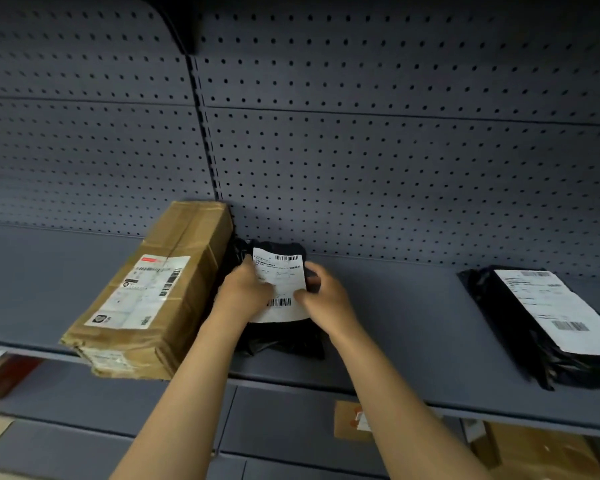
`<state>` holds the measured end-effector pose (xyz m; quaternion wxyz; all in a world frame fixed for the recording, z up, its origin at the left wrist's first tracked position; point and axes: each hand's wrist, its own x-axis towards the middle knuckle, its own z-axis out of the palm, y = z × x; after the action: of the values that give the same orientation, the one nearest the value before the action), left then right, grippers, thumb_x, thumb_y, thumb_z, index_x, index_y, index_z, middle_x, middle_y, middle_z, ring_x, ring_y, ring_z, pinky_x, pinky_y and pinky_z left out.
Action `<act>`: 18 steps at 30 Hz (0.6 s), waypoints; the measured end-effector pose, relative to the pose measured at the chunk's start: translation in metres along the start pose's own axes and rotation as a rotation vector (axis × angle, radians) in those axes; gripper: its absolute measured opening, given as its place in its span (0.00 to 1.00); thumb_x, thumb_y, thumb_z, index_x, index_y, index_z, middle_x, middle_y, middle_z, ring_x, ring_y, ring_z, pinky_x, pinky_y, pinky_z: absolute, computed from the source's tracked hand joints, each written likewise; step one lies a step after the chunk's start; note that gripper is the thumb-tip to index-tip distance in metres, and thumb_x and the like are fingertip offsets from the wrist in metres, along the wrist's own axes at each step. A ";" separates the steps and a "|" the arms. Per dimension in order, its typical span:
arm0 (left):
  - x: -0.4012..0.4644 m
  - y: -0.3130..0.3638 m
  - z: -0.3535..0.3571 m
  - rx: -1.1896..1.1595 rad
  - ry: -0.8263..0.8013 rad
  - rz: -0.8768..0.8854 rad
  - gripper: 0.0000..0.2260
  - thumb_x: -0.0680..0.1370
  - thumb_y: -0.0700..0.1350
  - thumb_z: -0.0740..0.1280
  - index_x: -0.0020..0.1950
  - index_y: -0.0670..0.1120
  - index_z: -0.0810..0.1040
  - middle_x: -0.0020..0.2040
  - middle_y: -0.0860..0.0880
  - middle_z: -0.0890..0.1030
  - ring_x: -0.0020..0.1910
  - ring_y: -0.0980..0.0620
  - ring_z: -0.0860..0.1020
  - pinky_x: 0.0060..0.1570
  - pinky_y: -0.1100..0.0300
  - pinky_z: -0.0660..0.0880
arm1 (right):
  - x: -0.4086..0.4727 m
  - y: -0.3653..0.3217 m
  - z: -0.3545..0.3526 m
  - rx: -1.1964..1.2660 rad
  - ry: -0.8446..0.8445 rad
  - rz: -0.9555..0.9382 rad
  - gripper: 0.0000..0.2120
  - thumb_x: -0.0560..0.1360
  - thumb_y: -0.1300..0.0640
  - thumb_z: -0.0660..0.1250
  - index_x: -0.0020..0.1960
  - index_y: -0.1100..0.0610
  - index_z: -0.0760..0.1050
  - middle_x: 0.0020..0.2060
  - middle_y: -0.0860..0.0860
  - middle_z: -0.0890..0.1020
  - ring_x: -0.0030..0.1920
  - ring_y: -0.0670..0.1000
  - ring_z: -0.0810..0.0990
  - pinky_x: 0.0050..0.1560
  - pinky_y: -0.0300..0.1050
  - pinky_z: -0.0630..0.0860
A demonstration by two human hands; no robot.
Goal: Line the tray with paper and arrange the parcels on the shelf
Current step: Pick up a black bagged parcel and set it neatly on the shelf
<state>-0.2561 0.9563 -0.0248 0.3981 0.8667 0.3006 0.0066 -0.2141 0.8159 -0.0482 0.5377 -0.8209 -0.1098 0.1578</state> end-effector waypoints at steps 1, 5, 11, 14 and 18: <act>0.000 -0.001 0.005 0.064 0.020 0.013 0.29 0.75 0.43 0.68 0.76 0.48 0.66 0.71 0.44 0.75 0.67 0.40 0.75 0.63 0.52 0.73 | 0.000 0.004 0.001 0.007 -0.003 0.007 0.28 0.76 0.64 0.65 0.74 0.49 0.70 0.61 0.47 0.82 0.55 0.46 0.80 0.41 0.30 0.71; -0.004 0.000 0.018 0.224 0.143 0.120 0.38 0.77 0.42 0.68 0.83 0.49 0.53 0.83 0.43 0.55 0.77 0.39 0.64 0.63 0.47 0.71 | 0.000 0.006 -0.001 0.004 -0.013 0.003 0.26 0.76 0.64 0.66 0.72 0.49 0.72 0.62 0.47 0.82 0.51 0.44 0.79 0.39 0.29 0.71; -0.008 0.010 0.016 0.154 0.240 0.346 0.26 0.78 0.39 0.67 0.76 0.49 0.72 0.78 0.44 0.68 0.78 0.44 0.65 0.67 0.51 0.70 | -0.007 -0.016 -0.016 0.038 0.040 -0.049 0.21 0.78 0.60 0.66 0.71 0.50 0.74 0.59 0.45 0.81 0.56 0.45 0.79 0.49 0.35 0.73; -0.018 0.031 0.008 -0.088 0.281 0.426 0.21 0.81 0.44 0.67 0.74 0.50 0.74 0.73 0.47 0.75 0.71 0.47 0.73 0.63 0.59 0.68 | -0.016 -0.036 -0.034 0.065 0.080 -0.110 0.20 0.79 0.59 0.65 0.70 0.48 0.74 0.58 0.42 0.78 0.58 0.43 0.77 0.56 0.36 0.69; -0.032 0.066 0.009 -0.310 0.228 0.482 0.20 0.82 0.48 0.65 0.75 0.51 0.72 0.73 0.51 0.76 0.72 0.52 0.72 0.65 0.61 0.67 | -0.030 -0.050 -0.065 0.088 0.154 -0.156 0.19 0.79 0.56 0.66 0.68 0.44 0.75 0.63 0.43 0.78 0.58 0.42 0.77 0.60 0.41 0.73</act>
<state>-0.2463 0.8997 0.0219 0.4763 0.8356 0.1246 0.2436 -0.2181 0.7701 0.0262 0.5909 -0.7951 -0.1245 0.0568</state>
